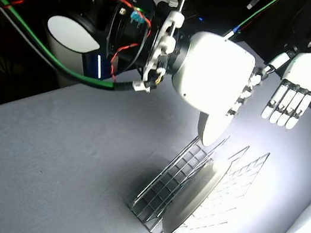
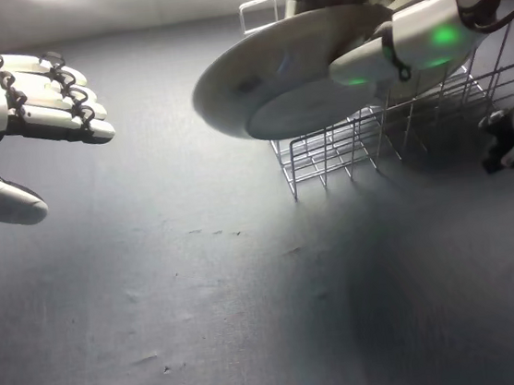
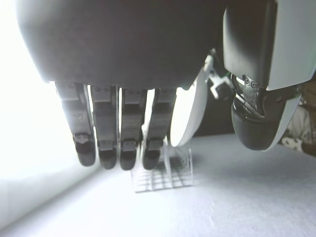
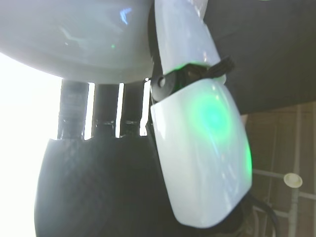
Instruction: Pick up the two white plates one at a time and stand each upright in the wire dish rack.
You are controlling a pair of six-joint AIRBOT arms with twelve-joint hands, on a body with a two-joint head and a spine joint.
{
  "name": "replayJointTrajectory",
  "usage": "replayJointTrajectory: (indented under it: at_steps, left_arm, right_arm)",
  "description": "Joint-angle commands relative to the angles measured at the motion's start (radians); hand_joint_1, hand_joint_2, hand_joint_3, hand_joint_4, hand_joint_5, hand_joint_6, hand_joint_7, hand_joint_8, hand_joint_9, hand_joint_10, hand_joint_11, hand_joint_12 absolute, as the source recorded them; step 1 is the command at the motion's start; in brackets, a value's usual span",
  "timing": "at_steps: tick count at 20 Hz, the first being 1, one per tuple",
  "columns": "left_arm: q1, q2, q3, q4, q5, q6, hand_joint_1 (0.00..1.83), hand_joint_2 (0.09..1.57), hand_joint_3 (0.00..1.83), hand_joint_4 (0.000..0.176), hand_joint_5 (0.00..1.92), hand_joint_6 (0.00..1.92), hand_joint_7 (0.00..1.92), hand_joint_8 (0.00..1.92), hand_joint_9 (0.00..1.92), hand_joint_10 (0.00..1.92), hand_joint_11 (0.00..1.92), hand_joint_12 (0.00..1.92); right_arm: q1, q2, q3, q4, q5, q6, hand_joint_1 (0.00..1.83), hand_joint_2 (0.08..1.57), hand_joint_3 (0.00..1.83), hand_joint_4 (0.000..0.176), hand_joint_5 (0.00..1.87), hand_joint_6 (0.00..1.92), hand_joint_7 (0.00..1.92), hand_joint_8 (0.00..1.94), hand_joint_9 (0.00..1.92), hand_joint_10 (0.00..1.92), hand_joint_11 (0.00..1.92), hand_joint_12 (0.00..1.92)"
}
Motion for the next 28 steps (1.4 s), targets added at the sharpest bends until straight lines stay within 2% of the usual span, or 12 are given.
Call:
replayJointTrajectory:
  at_steps: [1, 7, 9, 14, 16, 19, 21, 24, 25, 26, 27, 28]
  left_arm:
    - [-0.006, 0.007, -0.003, -0.075, -0.020, 0.000, 0.00, 1.23, 0.00, 0.000, 0.17, 0.00, 0.14, 0.00, 0.11, 0.00, 0.00, 0.22]
    - [-0.005, 0.006, -0.004, -0.075, -0.020, 0.000, 0.00, 1.23, 0.00, 0.000, 0.18, 0.00, 0.15, 0.00, 0.12, 0.00, 0.00, 0.24]
    - [-0.001, 0.005, -0.005, -0.075, -0.020, 0.000, 0.00, 1.24, 0.00, 0.000, 0.16, 0.00, 0.13, 0.00, 0.09, 0.00, 0.00, 0.19]
    - [0.001, 0.004, -0.007, -0.075, -0.020, 0.001, 0.00, 1.24, 0.00, 0.000, 0.19, 0.00, 0.18, 0.00, 0.15, 0.00, 0.00, 0.29]
    - [0.004, 0.003, -0.008, -0.075, -0.020, 0.002, 0.00, 1.25, 0.00, 0.000, 0.18, 0.00, 0.17, 0.00, 0.14, 0.00, 0.00, 0.27]
    - [0.004, 0.003, -0.010, -0.075, -0.020, 0.002, 0.00, 1.24, 0.00, 0.000, 0.20, 0.00, 0.18, 0.00, 0.15, 0.00, 0.00, 0.33]
    - [0.004, 0.004, -0.011, -0.075, -0.020, 0.002, 0.00, 1.24, 0.00, 0.000, 0.18, 0.00, 0.17, 0.00, 0.14, 0.00, 0.00, 0.28]
    - [0.006, 0.004, -0.011, -0.075, -0.020, 0.002, 0.00, 1.24, 0.00, 0.000, 0.18, 0.00, 0.17, 0.00, 0.14, 0.00, 0.00, 0.26]
    - [0.006, 0.004, -0.011, -0.075, -0.020, 0.002, 0.00, 1.23, 0.00, 0.000, 0.16, 0.00, 0.15, 0.00, 0.11, 0.00, 0.00, 0.20]
    - [0.006, 0.004, -0.011, -0.075, -0.021, 0.002, 0.00, 1.23, 0.00, 0.000, 0.16, 0.00, 0.15, 0.00, 0.11, 0.00, 0.00, 0.20]
    - [0.006, 0.004, -0.011, -0.075, -0.021, 0.002, 0.00, 1.23, 0.00, 0.000, 0.20, 0.00, 0.19, 0.00, 0.15, 0.00, 0.00, 0.29]
    - [0.006, 0.004, -0.011, -0.075, -0.022, 0.002, 0.00, 1.23, 0.00, 0.000, 0.20, 0.00, 0.19, 0.00, 0.15, 0.00, 0.00, 0.29]
  right_arm:
    - [0.004, -0.003, 0.012, 0.010, 0.138, 0.016, 1.39, 1.09, 0.00, 0.000, 0.90, 0.98, 0.98, 0.95, 1.08, 1.01, 1.01, 1.07]
    - [-0.012, -0.063, 0.117, -0.033, 0.138, 0.011, 1.38, 1.11, 0.00, 0.000, 0.88, 1.00, 0.95, 0.98, 1.05, 1.09, 0.97, 1.13]
    - [-0.017, -0.084, 0.150, -0.058, 0.137, 0.009, 1.49, 1.09, 0.00, 0.000, 0.89, 0.96, 0.93, 0.94, 1.03, 0.96, 0.93, 1.45]
    - [-0.041, -0.115, 0.215, -0.102, 0.137, 0.001, 1.47, 1.09, 0.00, 0.000, 0.91, 0.96, 0.94, 0.92, 1.02, 0.99, 0.93, 1.40]
    - [-0.051, -0.119, 0.231, -0.126, 0.137, -0.002, 1.49, 1.13, 0.00, 0.000, 0.80, 1.09, 0.89, 0.97, 0.92, 1.13, 0.85, 1.54]
    - [-0.063, -0.120, 0.239, -0.158, 0.132, -0.020, 1.35, 1.21, 0.00, 0.000, 0.68, 1.34, 0.82, 1.16, 0.78, 1.46, 0.68, 1.31]
    - [-0.066, -0.120, 0.239, -0.169, 0.133, -0.036, 1.11, 1.25, 0.00, 0.000, 0.71, 1.37, 0.78, 0.39, 0.72, 0.61, 0.56, 1.26]
    - [-0.064, -0.119, 0.239, -0.171, 0.138, -0.040, 1.10, 1.24, 0.00, 0.000, 0.72, 1.35, 0.88, 0.11, 0.81, 0.36, 0.57, 1.24]
    - [-0.060, -0.119, 0.239, -0.173, 0.138, -0.040, 1.18, 1.18, 0.00, 0.000, 0.63, 0.73, 0.87, 0.03, 0.82, 0.25, 0.53, 1.23]
    - [-0.056, -0.119, 0.239, -0.175, 0.138, -0.040, 1.18, 1.18, 0.00, 0.000, 0.63, 0.73, 0.87, 0.03, 0.82, 0.25, 0.53, 1.23]
    - [-0.050, -0.119, 0.239, -0.186, 0.145, -0.040, 1.18, 1.17, 0.00, 0.000, 0.70, 0.22, 0.87, 0.00, 0.85, 0.16, 0.52, 1.17]
    - [-0.045, -0.119, 0.238, -0.196, 0.154, -0.040, 1.18, 1.16, 0.00, 0.000, 0.73, 0.12, 0.86, 0.00, 0.86, 0.12, 0.50, 1.15]
